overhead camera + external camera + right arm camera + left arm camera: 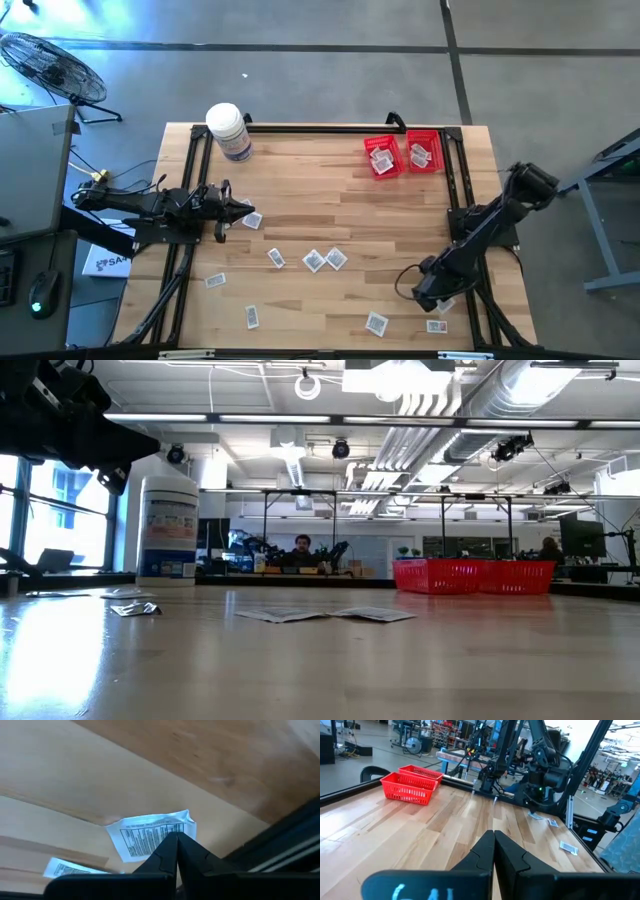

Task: Pick & Place First Aid Supplies
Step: Move the towelette pack into the left red bin, then put the towelette pack into the left red bin

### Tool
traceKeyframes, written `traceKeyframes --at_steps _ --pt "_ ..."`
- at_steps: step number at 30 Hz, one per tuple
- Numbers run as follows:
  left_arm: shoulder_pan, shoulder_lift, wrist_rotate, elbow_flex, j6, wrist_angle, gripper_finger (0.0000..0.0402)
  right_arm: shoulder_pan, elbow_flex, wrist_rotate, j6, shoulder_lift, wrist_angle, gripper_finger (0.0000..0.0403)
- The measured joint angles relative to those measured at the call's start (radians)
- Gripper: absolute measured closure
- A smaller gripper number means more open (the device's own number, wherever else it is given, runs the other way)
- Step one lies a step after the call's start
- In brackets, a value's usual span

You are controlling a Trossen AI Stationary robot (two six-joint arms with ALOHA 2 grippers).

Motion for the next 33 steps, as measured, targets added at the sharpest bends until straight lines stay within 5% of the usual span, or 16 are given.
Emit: traceKeyframes --at_steps 10,24,33 --pt "0.000 0.000 0.000 0.000 0.000 0.000 0.0401 -0.167 0.006 0.185 -0.254 0.000 0.058 0.0402" --pt "0.000 0.000 0.000 0.000 0.000 0.000 0.0401 -0.555 0.000 0.712 -0.884 0.005 0.183 0.0402" --pt "0.000 0.000 0.000 0.000 0.000 0.000 0.0401 -0.652 0.064 0.718 -1.107 -0.010 0.209 0.0390"
